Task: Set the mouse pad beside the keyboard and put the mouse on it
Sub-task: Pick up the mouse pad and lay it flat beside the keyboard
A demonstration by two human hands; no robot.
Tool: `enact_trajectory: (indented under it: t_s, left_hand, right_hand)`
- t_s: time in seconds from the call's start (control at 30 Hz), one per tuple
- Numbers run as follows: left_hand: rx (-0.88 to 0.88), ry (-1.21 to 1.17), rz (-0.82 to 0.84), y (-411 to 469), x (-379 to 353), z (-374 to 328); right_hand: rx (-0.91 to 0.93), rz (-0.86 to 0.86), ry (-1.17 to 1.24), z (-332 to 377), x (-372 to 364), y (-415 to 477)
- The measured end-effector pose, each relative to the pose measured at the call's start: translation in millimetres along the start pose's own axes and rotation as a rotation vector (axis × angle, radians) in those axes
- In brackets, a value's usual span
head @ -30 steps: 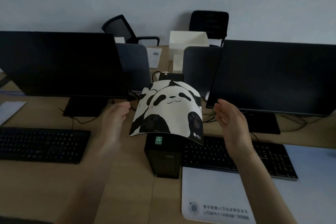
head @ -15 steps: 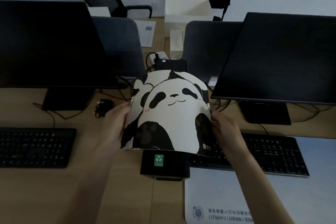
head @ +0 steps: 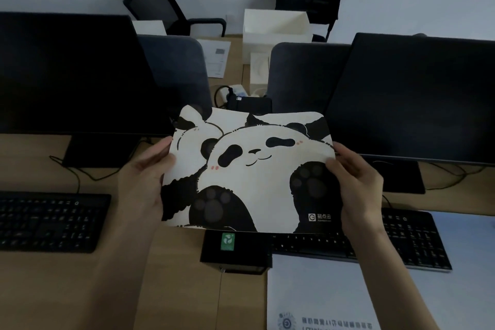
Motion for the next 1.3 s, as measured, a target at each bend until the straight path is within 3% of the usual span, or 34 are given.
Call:
enact_trajectory:
  t_s: [0.3, 0.67, 1.0, 1.3]
  left_hand:
    - [-0.156, -0.068, -0.016, -29.0, 27.1, -33.5]
    - [-0.328, -0.128, -0.133, -52.2, 127.0, -64.3]
    - [-0.152, -0.253, -0.021, 18.1, 197.9, -38.6]
    - [-0.052, -0.174, -0.008, 60.0, 239.8, 22.4]
  right_hand:
    - [0.061, 0.082, 0.104, 41.5, -7.5, -25.6]
    - [0.105, 0.256, 0.167, 59.6, -79.7, -81.5]
    - [0.201, 0.114, 0.042, 28.4, -157.7, -129.7]
    - [0.248, -0.006, -0.138, -29.5, -193.7, -167.2]
Point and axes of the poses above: each hand's wrist, its own y-axis towards the middle knuckle, its own x-axis out of the back of the hand, z = x × y, the point moved 5 cm from there along y, towards the middle knuckle, and after that the axes turned 9 degrees about y, right-handed, at the moved point
